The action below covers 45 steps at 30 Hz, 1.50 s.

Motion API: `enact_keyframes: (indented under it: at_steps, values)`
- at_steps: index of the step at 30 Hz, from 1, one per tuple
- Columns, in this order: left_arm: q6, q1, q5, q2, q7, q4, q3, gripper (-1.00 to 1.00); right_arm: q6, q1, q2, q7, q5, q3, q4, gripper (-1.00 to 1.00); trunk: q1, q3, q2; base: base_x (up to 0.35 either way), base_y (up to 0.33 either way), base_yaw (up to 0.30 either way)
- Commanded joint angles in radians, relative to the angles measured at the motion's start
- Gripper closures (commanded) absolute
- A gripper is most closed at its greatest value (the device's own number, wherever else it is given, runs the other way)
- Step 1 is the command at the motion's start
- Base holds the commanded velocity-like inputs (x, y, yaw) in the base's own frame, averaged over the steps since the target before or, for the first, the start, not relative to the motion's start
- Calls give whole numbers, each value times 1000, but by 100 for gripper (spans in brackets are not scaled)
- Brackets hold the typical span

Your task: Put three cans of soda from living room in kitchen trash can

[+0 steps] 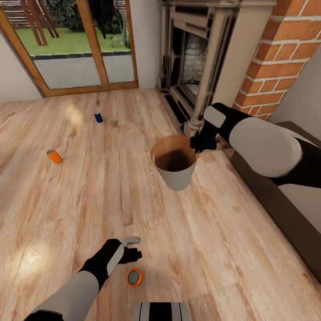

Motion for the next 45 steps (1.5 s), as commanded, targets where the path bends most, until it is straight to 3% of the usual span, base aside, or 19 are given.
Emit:
enact_keyframes:
  at_steps: [1,6,18,27,37,41,45]
  values:
    - [-7,0,-1,0,0,0,0,-100,0,0,0,5,-22,-18,-1,100,4,-3,-7,0,0,0]
    - [-18,0,-3,1,0,1,-2,-100,0,0,0,5,-22,-19,-1,100,23,-19,-42,0,0,0]
    - [-19,3,-3,-1,5,2,-3,-100,0,0,0,5,-22,-21,-1,100,23,-19,-42,0,0,0]
    - [-20,5,1,-4,6,87,-1,-100,0,0,0,5,-22,-21,-1,100,23,-19,-42,0,0,0]
    - [-20,5,4,-7,6,97,-1,-100,0,0,0,5,-22,-21,-1,100,23,-19,-42,0,0,0]
    - [-20,5,4,-7,5,98,-1,-100,0,0,0,5,-21,-19,-1,100,38,-31,-70,0,0,0]
    - [-20,4,5,-8,4,98,-1,-100,0,0,0,5,-20,-18,-1,100,38,-31,-70,0,0,0]
